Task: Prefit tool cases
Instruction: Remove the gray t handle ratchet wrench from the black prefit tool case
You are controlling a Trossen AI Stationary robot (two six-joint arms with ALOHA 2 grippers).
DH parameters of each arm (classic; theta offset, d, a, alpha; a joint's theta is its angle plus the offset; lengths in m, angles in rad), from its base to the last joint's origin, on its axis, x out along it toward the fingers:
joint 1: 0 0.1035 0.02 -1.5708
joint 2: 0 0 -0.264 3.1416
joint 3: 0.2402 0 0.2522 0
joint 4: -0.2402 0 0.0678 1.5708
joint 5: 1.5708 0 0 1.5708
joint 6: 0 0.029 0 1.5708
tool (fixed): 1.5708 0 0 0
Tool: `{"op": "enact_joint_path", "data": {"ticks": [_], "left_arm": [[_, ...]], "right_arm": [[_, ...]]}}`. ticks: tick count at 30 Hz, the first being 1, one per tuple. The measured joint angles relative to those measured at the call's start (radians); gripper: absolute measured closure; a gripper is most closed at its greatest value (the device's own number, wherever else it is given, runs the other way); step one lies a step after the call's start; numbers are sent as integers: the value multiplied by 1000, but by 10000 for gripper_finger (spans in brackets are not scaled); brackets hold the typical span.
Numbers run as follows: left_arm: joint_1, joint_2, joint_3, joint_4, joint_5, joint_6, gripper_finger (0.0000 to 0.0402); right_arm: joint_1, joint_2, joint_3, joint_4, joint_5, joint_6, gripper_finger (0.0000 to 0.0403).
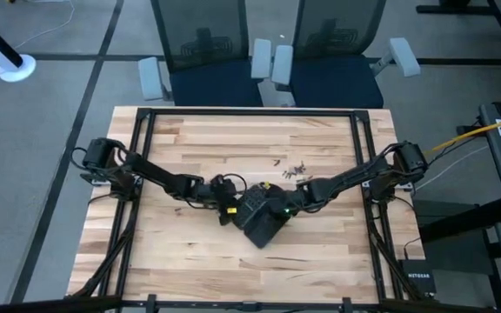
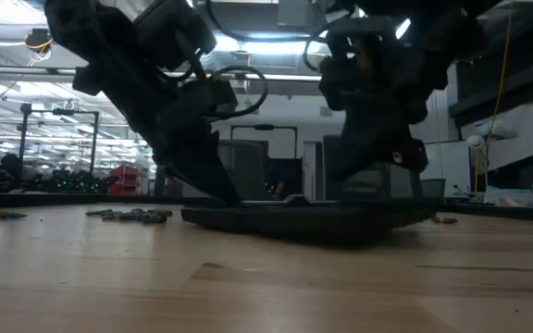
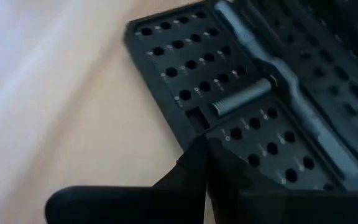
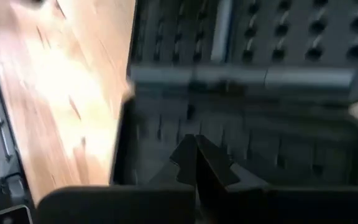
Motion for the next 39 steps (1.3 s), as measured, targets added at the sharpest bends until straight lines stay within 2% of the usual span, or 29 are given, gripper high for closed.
{"op": "enact_joint_path", "data": {"ticks": [6, 10, 14, 18, 20, 22, 27, 32, 34, 36, 39], "left_arm": [[-35, 7, 27, 58, 16, -16, 401], [-53, 6, 59, 74, 18, -55, 401], [-61, 6, 74, 68, 15, -29, 401], [-61, -2, 76, 58, 11, -11, 401], [-68, -19, 76, 18, -9, -13, 401], [-87, -46, 77, -60, -76, -34, 401], [-160, -94, 77, -228, -253, -152, 401], [-210, -80, 77, -240, -261, -230, 401], [-218, -80, 77, -242, -263, -261, 401], [-218, -77, 77, -240, -270, -272, 401], [-211, -70, 77, -236, -275, -272, 401]], "right_arm": [[-2, 0, 0, -49, 1, -43, 403], [-10, -1, 0, -61, -12, -169, 403], [-19, -38, 13, -52, -88, -412, 403], [-22, -48, 74, -126, -172, -738, 403], [-21, -36, 89, -133, -159, -898, 400], [-21, -14, 101, -135, -108, -1041, 392], [-33, 77, 171, -174, 3, -1260, 339], [-37, 156, 277, -302, 72, -1324, 262], [-36, 169, 326, -399, 47, -1346, 234], [-37, 171, 367, -485, -39, -1366, 214], [-37, 171, 381, -510, -119, -1378, 201]]}}
